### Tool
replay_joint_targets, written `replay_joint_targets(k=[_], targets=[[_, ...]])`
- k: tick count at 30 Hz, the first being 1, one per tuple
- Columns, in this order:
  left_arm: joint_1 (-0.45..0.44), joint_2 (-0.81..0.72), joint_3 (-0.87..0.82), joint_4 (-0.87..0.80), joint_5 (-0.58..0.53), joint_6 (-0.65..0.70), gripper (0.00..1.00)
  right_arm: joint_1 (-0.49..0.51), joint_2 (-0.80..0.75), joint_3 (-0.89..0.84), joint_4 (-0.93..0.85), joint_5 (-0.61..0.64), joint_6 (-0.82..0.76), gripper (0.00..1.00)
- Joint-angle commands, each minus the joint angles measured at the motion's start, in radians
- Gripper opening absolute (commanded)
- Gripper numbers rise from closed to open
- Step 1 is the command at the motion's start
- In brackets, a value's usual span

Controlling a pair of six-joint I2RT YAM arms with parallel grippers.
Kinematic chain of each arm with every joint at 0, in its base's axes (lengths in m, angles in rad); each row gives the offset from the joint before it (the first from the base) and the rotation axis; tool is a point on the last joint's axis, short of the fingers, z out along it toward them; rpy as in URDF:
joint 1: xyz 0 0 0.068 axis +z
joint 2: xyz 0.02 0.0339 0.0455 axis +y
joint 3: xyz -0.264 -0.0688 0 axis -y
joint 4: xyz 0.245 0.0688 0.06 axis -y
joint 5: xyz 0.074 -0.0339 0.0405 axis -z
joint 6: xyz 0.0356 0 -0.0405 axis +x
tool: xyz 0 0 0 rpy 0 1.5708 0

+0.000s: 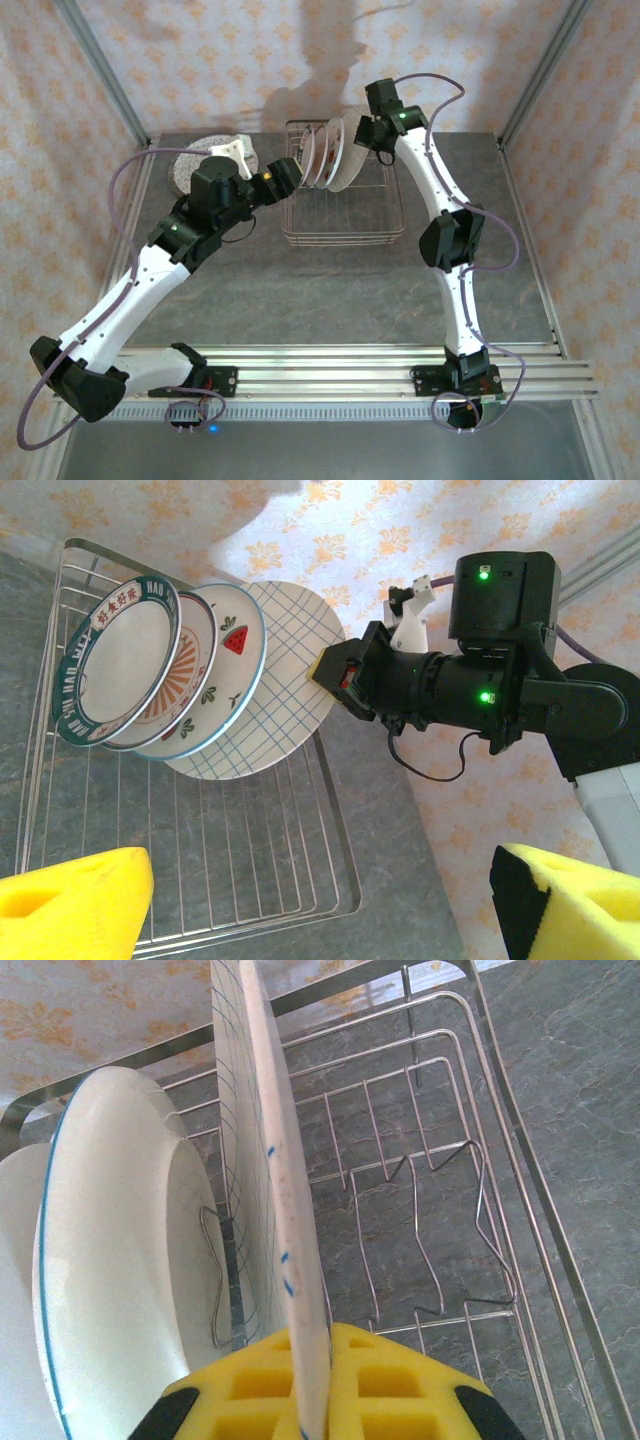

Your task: Unload the plates from the dish rack

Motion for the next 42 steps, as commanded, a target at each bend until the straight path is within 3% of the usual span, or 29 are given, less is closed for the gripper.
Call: replay_joint_targets(k=[1,11,24,42], targets=[[-0.006,0.012,0.021,-0.008,-0.021,0.021,0.88,0.015,-0.051,0.055,0.012,0.087,0.033,0.0],[-0.006,0.028,0.041,0.002,0.004,0.008,0.88,0.04,-0.097,0.081,-0.042,0.254,0.006,0.0],[-0.006,0.04,0.097,0.011,0.022,-0.002,0.9,0.053,-0.186,0.075,-0.106,0.365,-0.006,0.0],[-0.006,0.089,0.113,0.053,0.092,-0.063,0.91,0.053,-0.404,-0.017,-0.16,0.371,0.022,0.0]])
